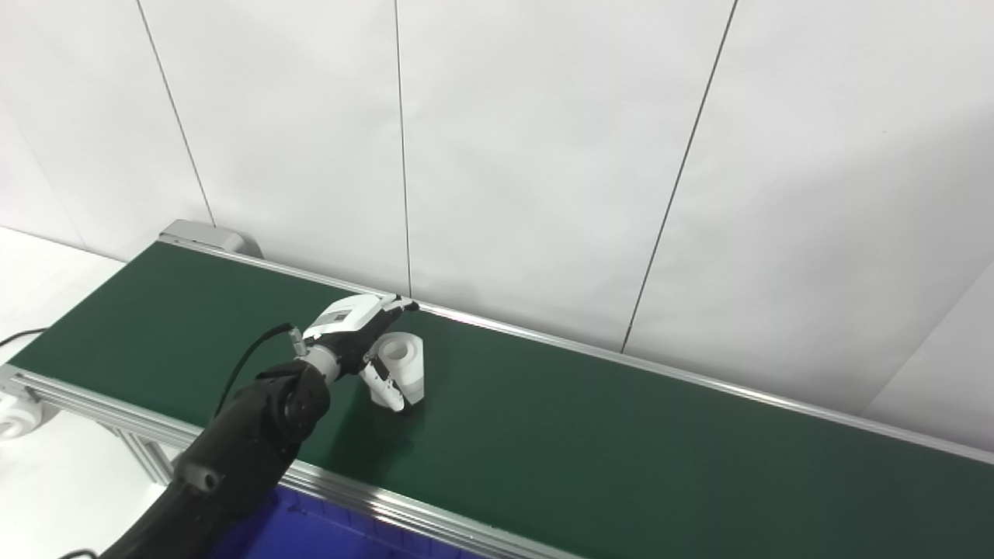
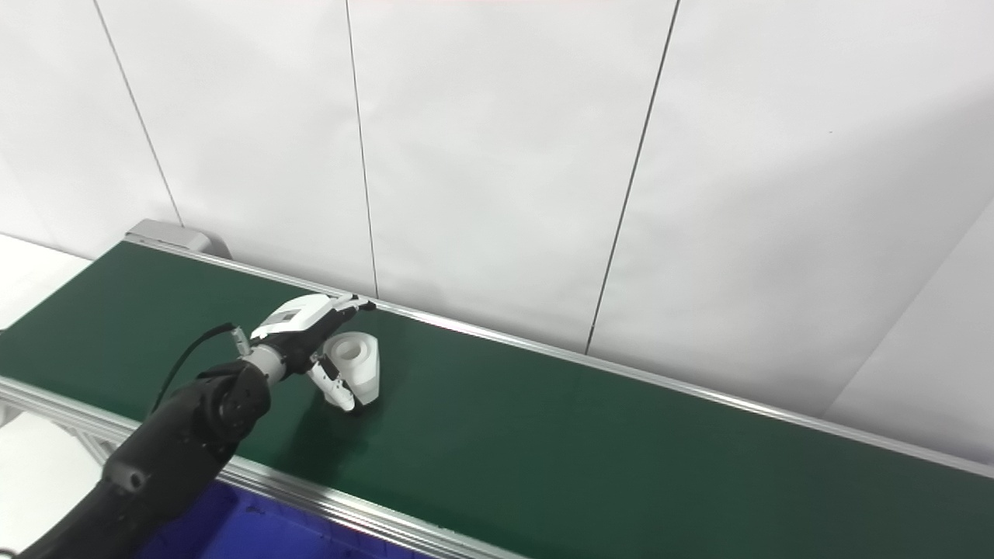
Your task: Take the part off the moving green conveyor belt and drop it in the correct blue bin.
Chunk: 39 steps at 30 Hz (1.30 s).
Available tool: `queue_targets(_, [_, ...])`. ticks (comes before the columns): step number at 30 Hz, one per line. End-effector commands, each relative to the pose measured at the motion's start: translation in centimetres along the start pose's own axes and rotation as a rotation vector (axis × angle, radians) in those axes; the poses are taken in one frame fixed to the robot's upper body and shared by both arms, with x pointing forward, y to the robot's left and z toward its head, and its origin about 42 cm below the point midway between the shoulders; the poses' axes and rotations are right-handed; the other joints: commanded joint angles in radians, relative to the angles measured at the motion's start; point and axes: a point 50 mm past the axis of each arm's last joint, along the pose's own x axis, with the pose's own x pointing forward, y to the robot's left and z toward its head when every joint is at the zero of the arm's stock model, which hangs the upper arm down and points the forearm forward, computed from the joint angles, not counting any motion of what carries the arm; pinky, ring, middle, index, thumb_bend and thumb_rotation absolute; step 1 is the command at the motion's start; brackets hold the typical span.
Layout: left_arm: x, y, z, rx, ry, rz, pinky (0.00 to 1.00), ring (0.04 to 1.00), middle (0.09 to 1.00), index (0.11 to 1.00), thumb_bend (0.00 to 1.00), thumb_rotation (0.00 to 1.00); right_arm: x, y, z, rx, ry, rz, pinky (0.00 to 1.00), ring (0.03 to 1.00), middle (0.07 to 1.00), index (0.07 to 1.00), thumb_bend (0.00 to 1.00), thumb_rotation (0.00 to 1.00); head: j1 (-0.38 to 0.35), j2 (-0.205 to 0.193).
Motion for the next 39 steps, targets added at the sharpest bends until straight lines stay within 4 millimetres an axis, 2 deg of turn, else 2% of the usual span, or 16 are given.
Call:
queue_targets(1, [0.7,2.4,0.8,0.042,-0.008,0.022,1.00,1.000,1.000,0.911,0.93,0.12,0.2,-0.6,1.0,0.024,-0.080,-0.034,0.82,0.935,0.992,1.000,0.85,0.36,0.000,0.002])
queue_targets(5, [0.9,1.0,1.5,0.052,0.005,-0.063,1.00,1.000,1.000,0.903,0.94,0.14,0.1,-0.7,1.1,0.024,-0.083,-0.033,0.82,0.943,0.998,1.000,0.85,0.36,-0.001,0.005])
queue_targets(8, [1.0,0.1,1.6,-0.004,-0.027,-0.087,1.00,1.000,1.000,0.874,0.91,0.07,0.1,-0.7,1.2,0.023,-0.085,-0.036,0.83,0.938,1.000,1.000,0.84,0.36,-0.001,0.008])
queue_targets(9, [1.1,-0.3,1.6,-0.049,-0.052,-0.074,0.93,0.960,0.964,0.833,0.85,0.02,0.0,-0.7,1.2,0.027,-0.085,-0.036,0.84,0.941,1.000,1.000,0.84,0.35,-0.001,0.009])
queue_targets(12, [1.2,-1.5,1.6,-0.160,-0.120,-0.004,0.64,0.715,0.761,0.713,0.63,0.00,-0.1,-0.8,1.2,0.028,-0.083,-0.036,0.84,0.943,1.000,1.000,0.84,0.37,-0.002,0.015])
queue_targets(14, [1.4,-2.0,1.7,-0.215,-0.155,0.035,0.59,0.650,0.702,0.678,0.57,0.00,-0.1,-0.8,1.2,0.021,-0.083,-0.038,0.84,0.939,1.000,1.000,0.85,0.38,-0.002,0.018])
queue_targets(15, [1.5,-2.1,1.7,-0.235,-0.168,0.051,0.54,0.527,0.592,0.575,0.53,0.00,-0.1,-0.8,1.2,0.018,-0.083,-0.038,0.83,0.935,1.000,1.000,0.85,0.39,-0.002,0.018])
queue_targets(17, [1.6,-2.5,1.9,-0.314,-0.196,0.093,0.50,0.467,0.529,0.513,0.50,0.00,-0.2,-0.9,1.1,0.009,-0.084,-0.037,0.83,0.932,0.998,1.000,0.85,0.41,-0.002,0.021])
queue_targets(26, [1.9,-2.6,2.4,-0.505,-0.308,0.223,0.46,0.437,0.487,0.519,0.50,0.00,-0.4,-0.9,1.2,0.021,-0.079,-0.037,0.81,0.917,0.987,1.000,0.84,0.39,-0.009,0.027])
queue_targets(31, [1.2,-2.4,2.2,-0.560,-0.335,0.266,0.44,0.425,0.488,0.524,0.50,0.00,-0.5,-0.7,1.3,0.026,-0.079,-0.041,0.81,0.920,0.987,1.000,0.84,0.37,-0.016,0.038])
queue_targets(35, [0.0,-2.0,2.1,-0.596,-0.351,0.285,0.45,0.433,0.490,0.519,0.50,0.00,-0.6,-0.6,1.5,0.025,-0.082,-0.040,0.82,0.935,0.997,1.000,0.84,0.38,-0.028,0.051])
queue_targets(39, [-2.5,-1.6,1.7,-0.604,-0.446,0.311,0.43,0.416,0.482,0.534,0.50,0.00,-0.8,-0.5,1.8,0.030,-0.087,-0.044,0.81,0.923,0.997,1.000,0.85,0.39,-0.052,0.077])
